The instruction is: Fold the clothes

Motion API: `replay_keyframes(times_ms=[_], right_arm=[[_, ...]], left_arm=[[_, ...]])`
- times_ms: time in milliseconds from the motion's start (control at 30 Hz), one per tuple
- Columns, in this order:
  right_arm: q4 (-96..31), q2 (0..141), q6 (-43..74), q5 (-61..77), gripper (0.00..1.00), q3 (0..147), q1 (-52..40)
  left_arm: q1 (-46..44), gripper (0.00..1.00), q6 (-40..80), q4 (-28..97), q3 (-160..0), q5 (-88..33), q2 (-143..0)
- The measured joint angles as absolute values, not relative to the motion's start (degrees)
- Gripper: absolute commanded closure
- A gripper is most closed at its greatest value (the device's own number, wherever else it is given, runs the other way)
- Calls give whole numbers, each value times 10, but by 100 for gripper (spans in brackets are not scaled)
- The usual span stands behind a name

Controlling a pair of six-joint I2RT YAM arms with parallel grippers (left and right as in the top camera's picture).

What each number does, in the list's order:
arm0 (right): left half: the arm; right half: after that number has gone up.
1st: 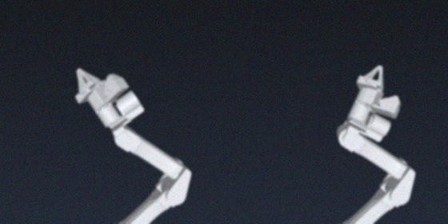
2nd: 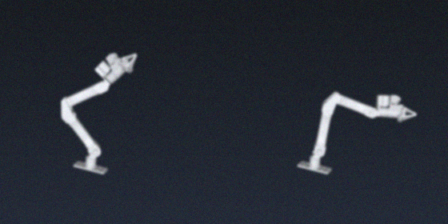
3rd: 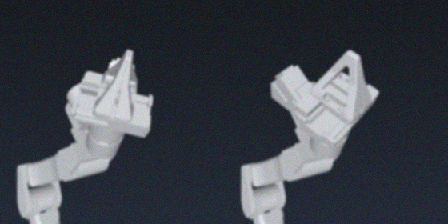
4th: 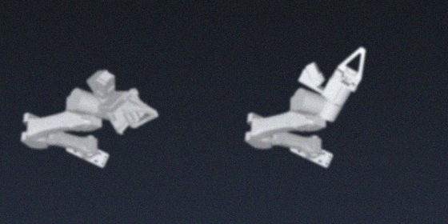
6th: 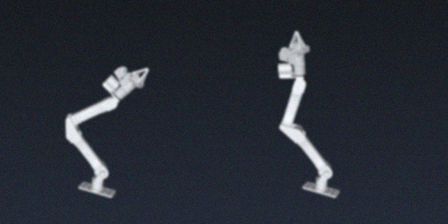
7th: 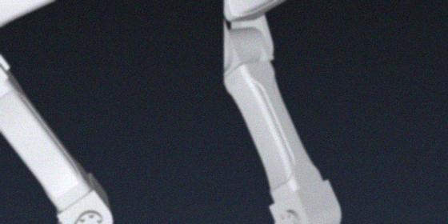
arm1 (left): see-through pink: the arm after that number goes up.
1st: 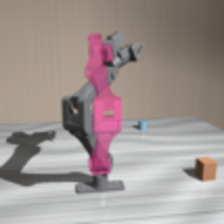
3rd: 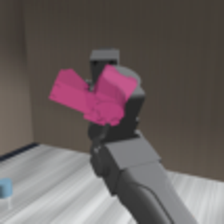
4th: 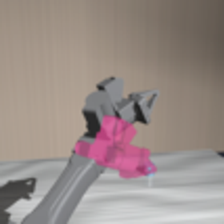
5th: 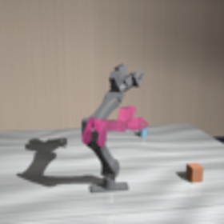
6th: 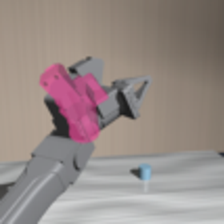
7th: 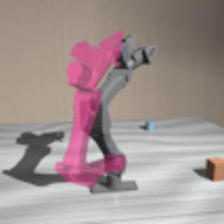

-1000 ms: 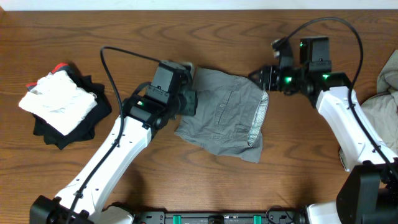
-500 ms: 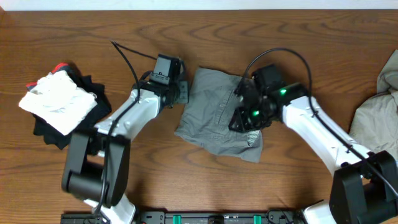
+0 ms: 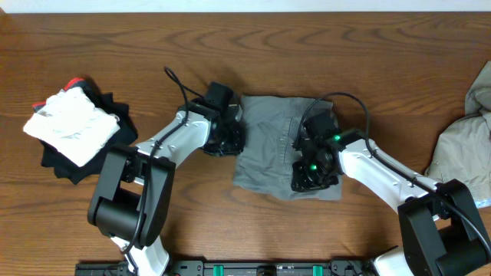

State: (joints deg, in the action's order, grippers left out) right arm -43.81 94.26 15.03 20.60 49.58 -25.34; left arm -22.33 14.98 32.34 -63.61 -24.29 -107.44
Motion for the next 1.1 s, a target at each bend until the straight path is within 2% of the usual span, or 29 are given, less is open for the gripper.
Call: replay_keyframes(times_ms=[233,400,667,800,933,1100], right_arm=[[-445,943,201,111,64,491,-253],[-459,942,251,23,54,491,-245],[-433,942,291,-93,41,496,-155],[-413,943,276,-147,39,515,-112],[-412,943,228,-171,38,570,-96],[-439,941,187,-146,39,640,-96]], left_arm=[[-267,94,150,401,-635,-253,-1074],[-314,94,150,409,-635,-255,-1074],[-355,94,150,411,-635,-258,-1074],[-355,94,149,412,-635,-244,-1072],[-355,94,145,411,-635,-178,-1039],[-337,94,138,340,-636,-94,-943]])
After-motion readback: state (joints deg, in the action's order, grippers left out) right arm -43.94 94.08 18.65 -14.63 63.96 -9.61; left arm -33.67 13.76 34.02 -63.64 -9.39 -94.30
